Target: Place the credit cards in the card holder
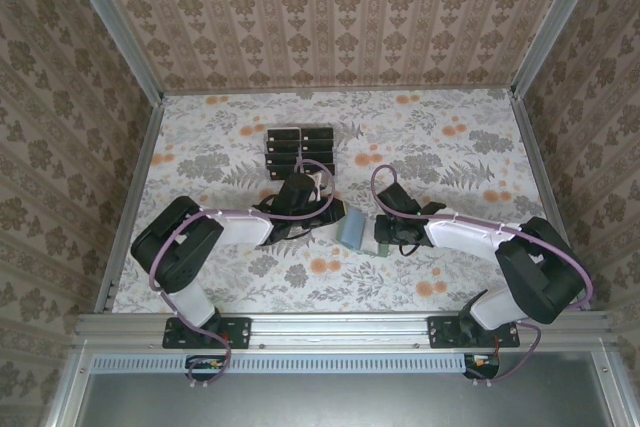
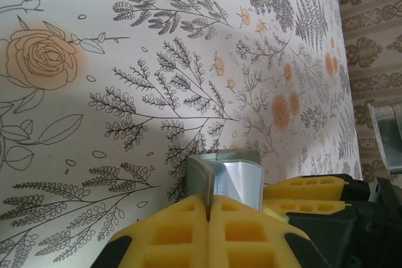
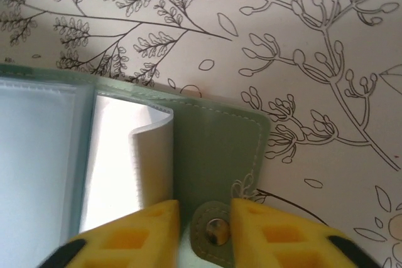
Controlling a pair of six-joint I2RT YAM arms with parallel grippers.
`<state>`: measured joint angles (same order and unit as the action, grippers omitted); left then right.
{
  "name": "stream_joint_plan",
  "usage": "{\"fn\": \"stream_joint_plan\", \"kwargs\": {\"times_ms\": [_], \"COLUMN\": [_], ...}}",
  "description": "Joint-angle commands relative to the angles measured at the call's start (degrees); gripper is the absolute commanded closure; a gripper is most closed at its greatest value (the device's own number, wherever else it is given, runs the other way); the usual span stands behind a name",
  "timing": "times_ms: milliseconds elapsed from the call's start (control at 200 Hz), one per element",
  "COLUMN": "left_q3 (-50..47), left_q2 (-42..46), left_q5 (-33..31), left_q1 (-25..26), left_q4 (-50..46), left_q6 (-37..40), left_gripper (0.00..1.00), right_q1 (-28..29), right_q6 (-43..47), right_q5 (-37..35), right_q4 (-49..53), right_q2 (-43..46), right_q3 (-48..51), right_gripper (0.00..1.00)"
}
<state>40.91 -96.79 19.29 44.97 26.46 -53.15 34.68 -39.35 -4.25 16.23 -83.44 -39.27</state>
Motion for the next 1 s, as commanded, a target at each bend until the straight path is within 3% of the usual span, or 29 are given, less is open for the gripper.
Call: {"fn": "stream_joint_plan", "kwargs": {"times_ms": [0, 120, 240, 395, 675, 995], "left_q3": [-0.39, -0.37, 1.73, 6.52, 17.49, 18.13], "left_q2": [2.53, 7.05, 10.77, 12.59, 7.73, 6.25], "left_q5": [-0.89, -3.44, -6.17, -11.28, -27.61, -33.44], "left_q1": [0.21, 0.13, 0.52, 2.86, 9.81, 11.63], "left_q4": [0.69, -4.69, -13.05, -23.06, -42.29, -47.37], "left_q6": [-0.17, 1.6, 4.4, 7.8, 10.9, 8.37], "left_gripper": [1.0, 1.0, 1.0, 1.0, 1.0, 1.0], "right_q1": [-0.48, -0.82, -1.01, -1.01, -1.01, -1.01], "right_q6": [0.68, 0.85, 0.85, 0.68, 0.0, -0.88], "right_q5": [0.56, 1.4, 2.88, 5.56, 8.91, 9.48], "right_q4": [1.14, 2.3, 2.89, 2.95, 2.4, 2.67], "right_q2": [-0.06, 1.87, 3.28, 4.82, 6.17, 7.24], "right_q3": [-0.87, -2.08, -3.25, -4.72, -4.94, -4.33], "right_gripper": [0.59, 0.43, 0.35, 0.34, 0.33, 0.32]}}
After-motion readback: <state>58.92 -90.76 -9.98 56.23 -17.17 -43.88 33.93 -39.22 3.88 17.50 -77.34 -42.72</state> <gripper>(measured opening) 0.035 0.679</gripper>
